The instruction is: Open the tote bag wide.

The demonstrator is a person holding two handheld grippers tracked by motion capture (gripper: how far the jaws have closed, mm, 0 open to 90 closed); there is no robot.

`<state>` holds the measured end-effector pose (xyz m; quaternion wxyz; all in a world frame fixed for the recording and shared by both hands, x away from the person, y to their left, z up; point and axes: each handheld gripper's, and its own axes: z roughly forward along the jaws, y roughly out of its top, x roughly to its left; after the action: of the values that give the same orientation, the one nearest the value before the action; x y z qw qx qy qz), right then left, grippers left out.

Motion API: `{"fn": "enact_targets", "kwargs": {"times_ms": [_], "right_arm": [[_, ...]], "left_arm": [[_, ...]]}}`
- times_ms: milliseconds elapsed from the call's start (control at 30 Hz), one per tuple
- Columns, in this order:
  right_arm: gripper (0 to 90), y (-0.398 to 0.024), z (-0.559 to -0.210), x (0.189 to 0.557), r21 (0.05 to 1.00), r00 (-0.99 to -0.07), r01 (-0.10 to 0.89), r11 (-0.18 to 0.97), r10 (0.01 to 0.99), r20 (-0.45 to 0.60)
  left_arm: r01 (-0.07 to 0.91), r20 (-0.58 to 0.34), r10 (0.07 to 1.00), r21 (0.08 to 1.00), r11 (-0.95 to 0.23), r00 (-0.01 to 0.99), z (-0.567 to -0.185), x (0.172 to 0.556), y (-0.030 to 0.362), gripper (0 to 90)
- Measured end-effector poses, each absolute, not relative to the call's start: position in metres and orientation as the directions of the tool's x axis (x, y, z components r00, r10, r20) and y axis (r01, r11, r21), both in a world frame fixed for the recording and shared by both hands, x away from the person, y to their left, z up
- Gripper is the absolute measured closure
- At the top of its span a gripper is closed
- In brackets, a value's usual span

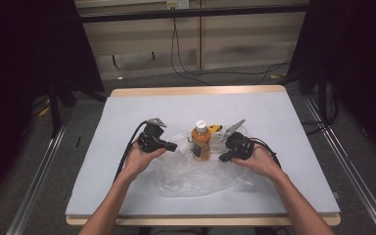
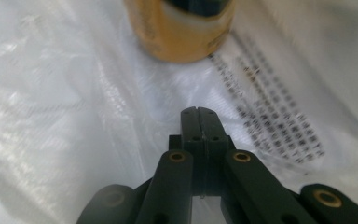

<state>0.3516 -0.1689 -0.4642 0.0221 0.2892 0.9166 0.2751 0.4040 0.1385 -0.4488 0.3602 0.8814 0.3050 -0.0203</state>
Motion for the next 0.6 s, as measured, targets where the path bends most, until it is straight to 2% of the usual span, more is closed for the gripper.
{"fn": "enact_targets", "kwargs": {"times_ms": [167, 200, 267, 300, 400, 467, 600], "right_arm": [[90.0, -0.181, -0.463, 0.342, 0.505, -0.853, 0.499, 0.705, 0.503, 0.14], [90.0, -0.183, -0.463, 0.339, 0.502, -0.855, 0.497, 0.708, 0.5, 0.139], [90.0, -0.186, -0.463, 0.334, 0.501, -0.861, 0.488, 0.715, 0.487, 0.144], [90.0, -0.187, -0.463, 0.331, 0.501, -0.867, 0.48, 0.72, 0.476, 0.148], [90.0, -0.187, -0.463, 0.323, 0.504, -0.879, 0.462, 0.729, 0.452, 0.152], [90.0, -0.187, -0.463, 0.32, 0.511, -0.877, 0.463, 0.724, 0.459, 0.144], [90.0, -0.191, -0.46, 0.324, 0.581, -0.86, 0.474, 0.662, 0.49, 0.144]], "left_arm": [[0.579, -0.254, 0.555, 0.601, -0.551, 0.792, -0.461, 0.41, 0.136, 90.0], [0.56, -0.244, 0.533, 0.591, -0.581, 0.81, -0.462, 0.412, 0.138, 90.0], [0.587, -0.262, 0.556, 0.589, -0.555, 0.789, -0.465, 0.41, 0.136, 90.0], [0.554, -0.237, 0.525, 0.574, -0.603, 0.817, -0.465, 0.413, 0.138, 90.0], [0.58, -0.271, 0.541, 0.599, -0.552, 0.796, -0.465, 0.408, 0.133, 90.0], [0.563, -0.258, 0.533, 0.612, -0.555, 0.806, -0.462, 0.405, 0.131, 90.0], [0.546, -0.256, 0.521, 0.644, -0.536, 0.814, -0.454, 0.4, 0.131, 90.0]]}}
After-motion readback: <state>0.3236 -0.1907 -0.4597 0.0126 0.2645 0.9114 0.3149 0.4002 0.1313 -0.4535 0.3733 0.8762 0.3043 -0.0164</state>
